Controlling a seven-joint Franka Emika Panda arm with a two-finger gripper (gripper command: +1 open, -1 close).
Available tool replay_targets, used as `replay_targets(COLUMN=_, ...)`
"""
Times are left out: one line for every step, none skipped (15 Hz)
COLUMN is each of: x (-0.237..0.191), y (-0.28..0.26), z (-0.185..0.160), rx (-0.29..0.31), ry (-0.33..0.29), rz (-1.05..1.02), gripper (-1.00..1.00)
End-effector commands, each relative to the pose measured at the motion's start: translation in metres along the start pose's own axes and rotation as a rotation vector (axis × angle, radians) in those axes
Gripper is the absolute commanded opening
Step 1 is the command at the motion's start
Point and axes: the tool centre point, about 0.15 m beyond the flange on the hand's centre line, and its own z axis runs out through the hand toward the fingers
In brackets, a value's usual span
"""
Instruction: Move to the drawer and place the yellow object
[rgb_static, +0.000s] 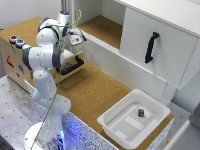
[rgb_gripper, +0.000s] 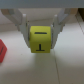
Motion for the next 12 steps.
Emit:
replay_targets(x=0.000, y=0.012, z=0.006, rx=-0.049, ry=-0.014, rz=-0.056, gripper=1.00)
replay_targets(x=0.000, y=0.008, z=0.003, rx=-0.054, ry=-0.036, rz=-0.082, gripper=1.00)
replay_targets(x=0.000, y=0.005, z=-0.002, rx=-0.063, ry=-0.045, rz=-0.098, gripper=1.00)
replay_targets(x=0.000, y=0.002, z=-0.012, rx=-0.074, ry=-0.053, rz=-0.108, gripper=1.00)
replay_targets(x=0.001, y=0.000, z=-0.022, rx=-0.082, ry=-0.052, rz=-0.108, gripper=1.00)
replay_targets(x=0.002, y=-0.002, z=-0.034, rx=-0.095, ry=-0.046, rz=-0.104, gripper=1.00)
replay_targets(x=0.002, y=-0.002, z=-0.046, rx=-0.092, ry=-0.027, rz=-0.073, gripper=1.00)
replay_targets(x=0.001, y=-0.003, z=-0.058, rx=-0.090, ry=-0.014, rz=-0.042, gripper=1.00)
replay_targets(x=-0.002, y=-0.004, z=-0.070, rx=-0.102, ry=-0.021, rz=-0.011, gripper=1.00)
replay_targets(x=-0.007, y=-0.005, z=-0.082, rx=-0.114, ry=-0.014, rz=0.034, gripper=1.00)
replay_targets(x=-0.015, y=-0.006, z=-0.096, rx=-0.141, ry=-0.025, rz=0.095, gripper=1.00)
replay_targets(x=-0.023, y=-0.008, z=-0.109, rx=-0.166, ry=-0.015, rz=0.148, gripper=1.00)
